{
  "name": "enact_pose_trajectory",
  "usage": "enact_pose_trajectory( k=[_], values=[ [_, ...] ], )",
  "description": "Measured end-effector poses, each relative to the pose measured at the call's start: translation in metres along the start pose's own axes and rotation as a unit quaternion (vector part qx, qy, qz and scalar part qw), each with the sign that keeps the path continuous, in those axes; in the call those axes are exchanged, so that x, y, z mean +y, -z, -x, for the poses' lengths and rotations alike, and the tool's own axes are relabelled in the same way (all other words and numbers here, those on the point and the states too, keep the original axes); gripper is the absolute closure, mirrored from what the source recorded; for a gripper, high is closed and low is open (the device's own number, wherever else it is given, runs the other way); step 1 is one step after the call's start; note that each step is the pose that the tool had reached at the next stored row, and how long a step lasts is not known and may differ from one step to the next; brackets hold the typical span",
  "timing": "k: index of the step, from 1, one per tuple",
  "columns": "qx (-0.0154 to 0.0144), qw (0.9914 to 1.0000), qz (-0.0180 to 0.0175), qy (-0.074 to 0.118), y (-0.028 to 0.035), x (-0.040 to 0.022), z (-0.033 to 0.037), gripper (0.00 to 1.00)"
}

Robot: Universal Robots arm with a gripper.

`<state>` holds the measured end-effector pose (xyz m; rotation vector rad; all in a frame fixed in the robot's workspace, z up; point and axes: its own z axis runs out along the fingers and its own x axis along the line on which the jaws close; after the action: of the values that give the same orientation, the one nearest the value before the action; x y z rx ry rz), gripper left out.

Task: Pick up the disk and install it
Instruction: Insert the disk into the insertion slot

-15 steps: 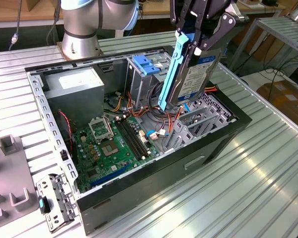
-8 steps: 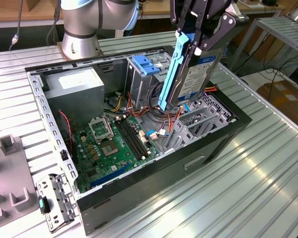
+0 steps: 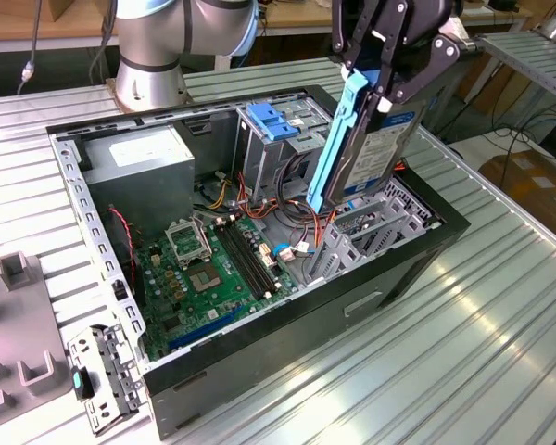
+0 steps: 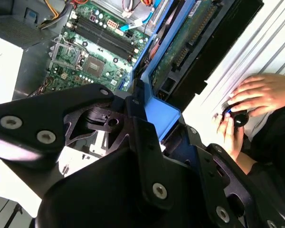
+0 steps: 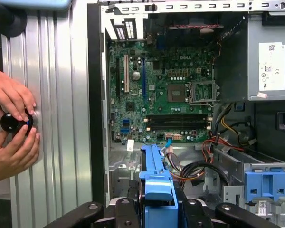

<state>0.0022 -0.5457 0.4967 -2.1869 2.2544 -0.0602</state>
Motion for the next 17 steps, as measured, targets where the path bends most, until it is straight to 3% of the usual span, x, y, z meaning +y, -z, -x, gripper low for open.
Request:
enact_pose_trajectory(
  k=[4, 7, 12, 17],
  values=[
    [0.0, 1.0, 0.0, 0.0, -0.0007, -0.0157, 0.0005, 0.63],
    [-0.0001, 1.0, 0.0, 0.0, -0.001, -0.0204, 0.0007, 0.63],
    [0.0, 1.0, 0.0, 0.0, -0.0012, -0.0219, 0.0007, 0.63],
    [0.0, 1.0, 0.0, 0.0, -0.0123, -0.0355, 0.0005, 0.63]
  ],
)
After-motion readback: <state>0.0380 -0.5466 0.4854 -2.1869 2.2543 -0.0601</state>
